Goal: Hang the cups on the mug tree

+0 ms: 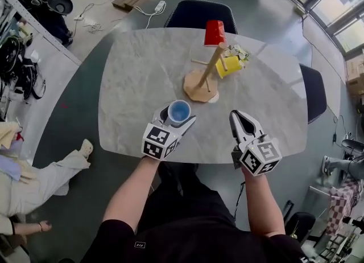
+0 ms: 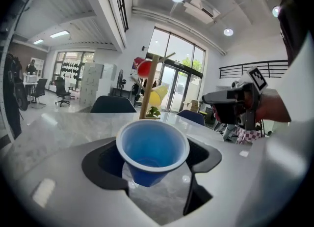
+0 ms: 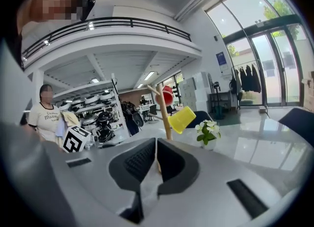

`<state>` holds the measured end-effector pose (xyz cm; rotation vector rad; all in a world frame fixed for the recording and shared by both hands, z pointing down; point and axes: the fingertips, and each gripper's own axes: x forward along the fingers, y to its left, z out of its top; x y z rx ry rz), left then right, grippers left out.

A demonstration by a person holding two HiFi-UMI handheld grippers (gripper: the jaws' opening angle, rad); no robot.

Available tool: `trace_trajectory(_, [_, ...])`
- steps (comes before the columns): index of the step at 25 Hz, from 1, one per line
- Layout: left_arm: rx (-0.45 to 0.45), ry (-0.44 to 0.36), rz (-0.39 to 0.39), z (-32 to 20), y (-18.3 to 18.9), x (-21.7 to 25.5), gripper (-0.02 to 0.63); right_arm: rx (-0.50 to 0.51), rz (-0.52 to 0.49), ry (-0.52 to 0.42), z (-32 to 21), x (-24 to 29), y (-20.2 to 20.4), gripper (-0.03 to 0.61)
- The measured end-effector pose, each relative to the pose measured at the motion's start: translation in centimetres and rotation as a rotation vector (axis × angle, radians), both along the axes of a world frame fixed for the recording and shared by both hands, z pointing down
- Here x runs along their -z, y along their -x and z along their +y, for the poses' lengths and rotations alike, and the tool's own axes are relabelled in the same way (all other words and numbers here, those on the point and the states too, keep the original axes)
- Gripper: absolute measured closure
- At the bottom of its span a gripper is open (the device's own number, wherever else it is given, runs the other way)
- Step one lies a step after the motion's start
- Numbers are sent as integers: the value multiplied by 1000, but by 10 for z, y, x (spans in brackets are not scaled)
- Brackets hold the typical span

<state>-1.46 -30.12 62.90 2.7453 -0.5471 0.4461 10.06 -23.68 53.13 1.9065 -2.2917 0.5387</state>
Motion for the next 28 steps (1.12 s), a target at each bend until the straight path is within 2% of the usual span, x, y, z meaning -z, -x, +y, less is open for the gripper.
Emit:
trace_trajectory(7, [96,-61,-18,-21,11,76,258,75,-44,-68,-16,37,-6,557])
trace_trajectory(11, [158,-118,-84,-41,24,103,258,122,-63,-128,-27,57,-7,557])
trace_trajectory(14, [189,-110,-123,-43,27,112,258,127,-72,-135,-26,65,-16,557])
trace_trajectory(21, [131,-125,-185,-65,20,108,258,113,-62,-149,-42,75,-14,557])
trace_trajectory(28, [50,-127,-265,-95,1,86,258,52,-41,-115,-48,72,-21,557])
